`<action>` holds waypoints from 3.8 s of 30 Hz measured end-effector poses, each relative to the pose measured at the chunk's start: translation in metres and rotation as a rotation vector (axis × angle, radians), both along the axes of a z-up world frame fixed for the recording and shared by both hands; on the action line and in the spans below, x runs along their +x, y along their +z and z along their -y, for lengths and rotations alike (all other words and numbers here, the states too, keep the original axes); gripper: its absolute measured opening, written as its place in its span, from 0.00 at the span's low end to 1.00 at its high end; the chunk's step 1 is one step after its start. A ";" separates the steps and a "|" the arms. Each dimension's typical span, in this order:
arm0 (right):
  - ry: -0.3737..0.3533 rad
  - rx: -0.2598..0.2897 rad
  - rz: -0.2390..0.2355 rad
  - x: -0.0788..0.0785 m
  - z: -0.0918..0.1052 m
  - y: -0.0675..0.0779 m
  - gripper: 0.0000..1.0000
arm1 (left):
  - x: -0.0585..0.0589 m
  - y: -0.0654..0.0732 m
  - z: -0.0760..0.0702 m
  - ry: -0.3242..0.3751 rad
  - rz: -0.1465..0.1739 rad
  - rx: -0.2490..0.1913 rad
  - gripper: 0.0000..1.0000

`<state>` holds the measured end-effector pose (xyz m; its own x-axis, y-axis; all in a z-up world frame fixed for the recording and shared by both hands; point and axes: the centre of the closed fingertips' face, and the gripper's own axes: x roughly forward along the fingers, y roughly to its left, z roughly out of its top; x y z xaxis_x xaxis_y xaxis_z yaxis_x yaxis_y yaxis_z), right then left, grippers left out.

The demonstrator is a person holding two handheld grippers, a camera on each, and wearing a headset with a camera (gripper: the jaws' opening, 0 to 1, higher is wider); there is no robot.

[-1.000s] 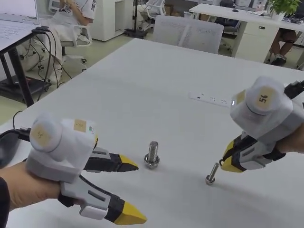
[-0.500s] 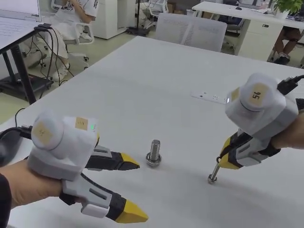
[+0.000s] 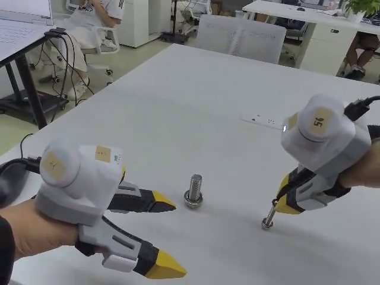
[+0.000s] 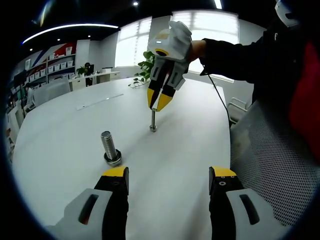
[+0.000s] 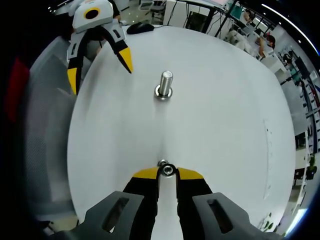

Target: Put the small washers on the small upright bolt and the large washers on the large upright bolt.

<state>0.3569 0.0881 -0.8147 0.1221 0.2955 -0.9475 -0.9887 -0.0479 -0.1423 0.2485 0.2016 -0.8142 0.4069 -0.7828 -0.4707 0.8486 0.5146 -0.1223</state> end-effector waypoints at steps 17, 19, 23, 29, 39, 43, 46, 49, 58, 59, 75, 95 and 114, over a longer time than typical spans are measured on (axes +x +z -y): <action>0.002 -0.023 -0.031 0.000 -0.001 -0.016 0.14 | 0.002 0.000 0.000 0.004 -0.005 -0.004 0.64; 0.002 -0.026 -0.034 0.000 -0.001 -0.019 0.14 | 0.002 -0.001 0.000 0.004 -0.007 -0.003 0.64; 0.000 -0.030 -0.045 -0.001 -0.001 -0.027 0.14 | 0.002 -0.002 0.000 0.005 -0.008 -0.004 0.64; -0.004 -0.039 -0.057 0.002 0.000 -0.037 0.14 | 0.001 -0.002 0.000 0.006 -0.008 -0.005 0.64; -0.009 -0.043 -0.065 0.002 0.002 -0.047 0.14 | 0.001 -0.004 0.000 0.010 -0.011 -0.006 0.64; -0.010 -0.040 -0.068 0.002 0.001 -0.047 0.14 | 0.001 -0.004 0.000 0.010 -0.013 -0.005 0.64; -0.009 -0.039 -0.069 0.001 0.001 -0.048 0.14 | 0.000 -0.005 -0.001 0.011 -0.015 -0.003 0.64; -0.009 -0.039 -0.070 0.001 0.001 -0.049 0.14 | 0.000 -0.005 -0.001 0.011 -0.016 -0.004 0.64; -0.013 -0.035 -0.072 0.000 0.001 -0.049 0.15 | 0.000 -0.004 0.000 0.011 -0.018 -0.003 0.64; -0.013 -0.034 -0.071 0.000 0.001 -0.049 0.15 | 0.000 -0.004 0.000 0.010 -0.018 -0.003 0.64; -0.035 -0.009 -0.072 0.000 0.003 -0.047 0.24 | 0.000 -0.004 0.001 0.006 -0.018 -0.002 0.64; -0.083 0.108 -0.079 -0.007 0.003 -0.045 0.63 | -0.001 -0.006 0.002 -0.001 -0.026 0.002 0.65; -0.149 0.293 -0.044 -0.017 -0.004 -0.035 0.88 | 0.000 -0.007 0.003 0.004 -0.033 -0.013 0.66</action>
<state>0.3404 0.0916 -0.8498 0.1456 0.5381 -0.8302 -0.9872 0.1342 -0.0861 0.2483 0.1990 -0.8209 0.3940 -0.7875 -0.4739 0.8420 0.5160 -0.1573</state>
